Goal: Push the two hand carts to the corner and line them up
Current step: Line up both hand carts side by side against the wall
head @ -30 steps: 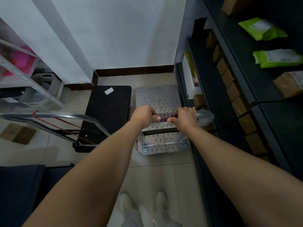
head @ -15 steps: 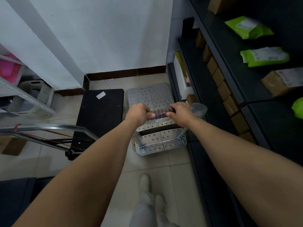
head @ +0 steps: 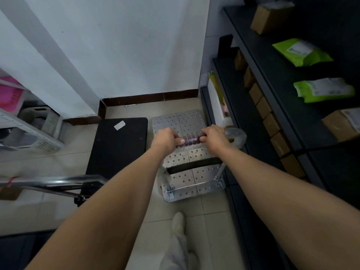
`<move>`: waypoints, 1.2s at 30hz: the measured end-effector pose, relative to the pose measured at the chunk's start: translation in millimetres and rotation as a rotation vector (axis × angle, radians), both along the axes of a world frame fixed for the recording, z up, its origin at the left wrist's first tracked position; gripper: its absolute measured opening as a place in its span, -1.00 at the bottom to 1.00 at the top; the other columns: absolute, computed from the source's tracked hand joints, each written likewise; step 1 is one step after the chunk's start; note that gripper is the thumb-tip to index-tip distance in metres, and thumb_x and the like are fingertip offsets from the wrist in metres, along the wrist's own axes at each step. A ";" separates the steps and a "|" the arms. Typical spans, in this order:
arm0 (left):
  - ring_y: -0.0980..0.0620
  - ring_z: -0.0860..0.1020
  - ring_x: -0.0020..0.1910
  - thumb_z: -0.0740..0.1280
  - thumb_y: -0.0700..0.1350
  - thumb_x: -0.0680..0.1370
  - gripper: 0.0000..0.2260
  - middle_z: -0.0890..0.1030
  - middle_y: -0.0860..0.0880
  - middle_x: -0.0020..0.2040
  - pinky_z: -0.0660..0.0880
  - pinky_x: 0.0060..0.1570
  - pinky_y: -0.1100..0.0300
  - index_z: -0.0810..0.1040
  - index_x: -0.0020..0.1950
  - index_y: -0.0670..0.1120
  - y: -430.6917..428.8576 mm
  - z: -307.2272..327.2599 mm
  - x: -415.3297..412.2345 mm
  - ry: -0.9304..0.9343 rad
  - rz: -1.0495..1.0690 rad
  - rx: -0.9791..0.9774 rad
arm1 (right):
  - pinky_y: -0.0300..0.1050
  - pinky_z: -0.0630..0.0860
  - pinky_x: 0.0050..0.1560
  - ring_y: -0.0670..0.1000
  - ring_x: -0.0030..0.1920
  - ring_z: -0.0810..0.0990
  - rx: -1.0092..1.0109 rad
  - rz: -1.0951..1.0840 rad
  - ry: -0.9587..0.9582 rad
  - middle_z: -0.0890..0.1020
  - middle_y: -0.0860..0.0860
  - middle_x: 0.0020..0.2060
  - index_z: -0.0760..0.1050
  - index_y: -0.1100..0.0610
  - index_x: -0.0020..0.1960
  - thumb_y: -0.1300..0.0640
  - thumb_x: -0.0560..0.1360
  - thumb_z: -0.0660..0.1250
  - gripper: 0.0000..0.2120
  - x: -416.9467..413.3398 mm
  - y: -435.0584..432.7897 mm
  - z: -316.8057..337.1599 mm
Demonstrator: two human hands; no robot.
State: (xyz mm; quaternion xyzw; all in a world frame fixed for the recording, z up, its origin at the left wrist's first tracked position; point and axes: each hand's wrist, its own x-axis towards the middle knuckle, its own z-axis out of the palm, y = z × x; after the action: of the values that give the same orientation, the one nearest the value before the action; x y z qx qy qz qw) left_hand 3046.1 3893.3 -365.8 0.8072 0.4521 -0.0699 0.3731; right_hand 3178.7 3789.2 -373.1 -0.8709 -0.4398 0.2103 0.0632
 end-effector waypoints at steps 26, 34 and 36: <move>-0.08 0.60 -0.06 0.34 -0.02 0.56 -0.77 0.65 -0.11 -0.04 0.56 0.00 0.04 0.63 0.09 -0.12 99.2 0.6 44.9 0.010 0.007 0.019 | 0.07 0.24 0.35 0.08 0.22 0.40 0.062 0.072 -0.093 0.54 0.07 0.12 0.48 0.11 0.12 0.08 0.58 0.24 -0.83 46.2 101.1 -18.0; -0.07 0.59 -0.03 0.33 -0.03 0.56 -0.79 0.65 -0.12 -0.02 0.55 0.07 -0.01 0.63 0.11 -0.09 129.2 -0.1 48.6 -0.012 0.023 -0.006 | 0.06 0.10 0.46 0.08 0.27 0.40 0.088 0.099 -0.111 0.54 0.06 0.15 0.49 0.13 0.12 0.17 0.55 0.27 -0.84 43.3 128.5 -11.8; -0.07 0.59 -0.04 0.32 -0.02 0.57 -0.78 0.64 -0.13 -0.02 0.56 0.05 0.00 0.62 0.11 -0.10 133.6 0.5 48.6 -0.017 0.018 -0.012 | 0.04 0.06 0.48 0.07 0.27 0.40 0.113 0.117 -0.120 0.54 0.05 0.13 0.50 0.13 0.08 0.26 0.50 0.29 -0.83 38.0 134.9 -6.9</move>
State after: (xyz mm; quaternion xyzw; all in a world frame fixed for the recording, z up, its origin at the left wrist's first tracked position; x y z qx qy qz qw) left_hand 3094.7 4026.9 -365.3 0.8015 0.4557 -0.0624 0.3821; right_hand 3216.7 3924.1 -380.1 -0.8497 -0.5040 0.1361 0.0735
